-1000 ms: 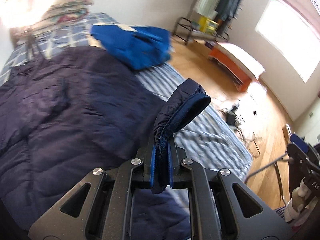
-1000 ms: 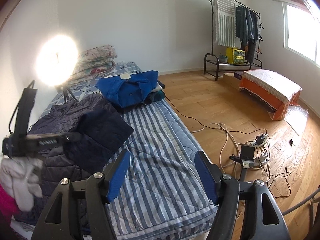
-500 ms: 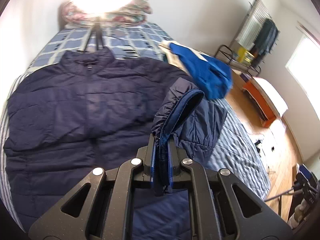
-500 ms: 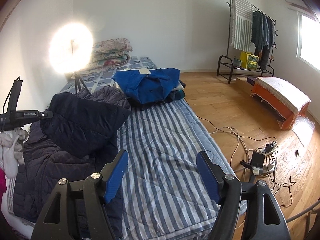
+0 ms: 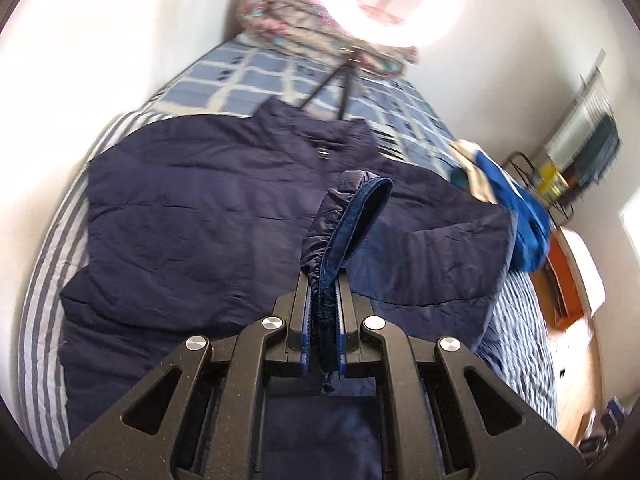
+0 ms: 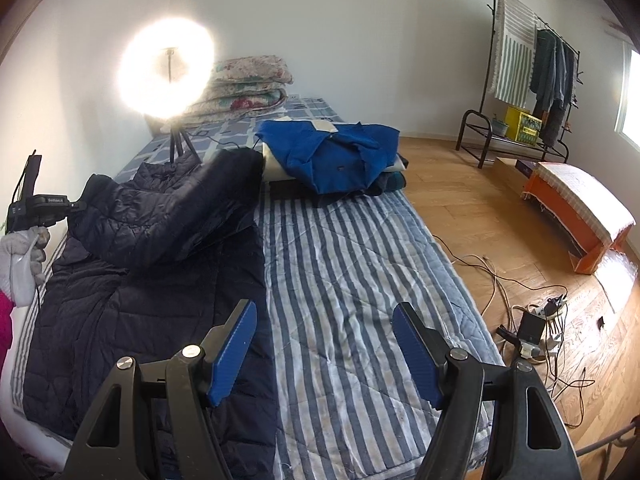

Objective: Fold large clothes
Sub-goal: 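Carry the held sleeve across the jacket front with the left tool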

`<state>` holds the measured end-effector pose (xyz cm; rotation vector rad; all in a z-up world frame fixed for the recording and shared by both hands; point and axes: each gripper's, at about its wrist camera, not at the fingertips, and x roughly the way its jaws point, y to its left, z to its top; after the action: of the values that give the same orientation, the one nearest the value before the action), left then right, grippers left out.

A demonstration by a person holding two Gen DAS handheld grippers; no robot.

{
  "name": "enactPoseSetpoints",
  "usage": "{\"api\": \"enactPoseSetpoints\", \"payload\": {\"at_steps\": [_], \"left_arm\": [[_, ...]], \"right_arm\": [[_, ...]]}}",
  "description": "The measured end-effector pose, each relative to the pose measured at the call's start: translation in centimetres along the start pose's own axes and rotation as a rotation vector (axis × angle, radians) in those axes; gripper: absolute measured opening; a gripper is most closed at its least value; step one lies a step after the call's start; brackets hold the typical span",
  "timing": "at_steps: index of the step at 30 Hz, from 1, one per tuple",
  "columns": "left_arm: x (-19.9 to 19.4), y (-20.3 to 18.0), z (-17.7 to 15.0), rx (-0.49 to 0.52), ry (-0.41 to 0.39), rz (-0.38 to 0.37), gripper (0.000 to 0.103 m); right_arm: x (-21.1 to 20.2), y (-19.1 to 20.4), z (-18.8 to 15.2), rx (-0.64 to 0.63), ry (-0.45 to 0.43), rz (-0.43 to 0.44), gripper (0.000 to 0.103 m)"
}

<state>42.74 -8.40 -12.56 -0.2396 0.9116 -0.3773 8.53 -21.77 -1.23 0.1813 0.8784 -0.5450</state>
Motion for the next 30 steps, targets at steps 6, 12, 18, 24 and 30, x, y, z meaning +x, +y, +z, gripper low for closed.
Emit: {"api": "enactPoseSetpoints", "payload": {"at_steps": [6,12,18,24,30], "left_arm": [[1.2,6.0,1.1,-0.071,-0.017,0.043,0.008],[3.2,10.4,1.3,-0.100,-0.007,0.052,0.008],[6.1,12.4,0.3,-0.096,0.074,0.067,0.008],[6.0,13.7,0.2,-0.106,0.077,0.110,0.052],[7.7,14.6,0.6,-0.111,0.119,0.127,0.021]], "right_arm": [[1.3,2.4,0.6,-0.032,0.023,0.033,0.073],[2.2,4.7,0.8,-0.065,0.035,0.064,0.073],[2.8,6.4,0.8,-0.083,0.047,0.087,0.073],[3.2,7.1,1.1,-0.077,0.056,0.112,0.073],[3.8,7.5,1.1,-0.063,0.080,0.134,0.073]]}}
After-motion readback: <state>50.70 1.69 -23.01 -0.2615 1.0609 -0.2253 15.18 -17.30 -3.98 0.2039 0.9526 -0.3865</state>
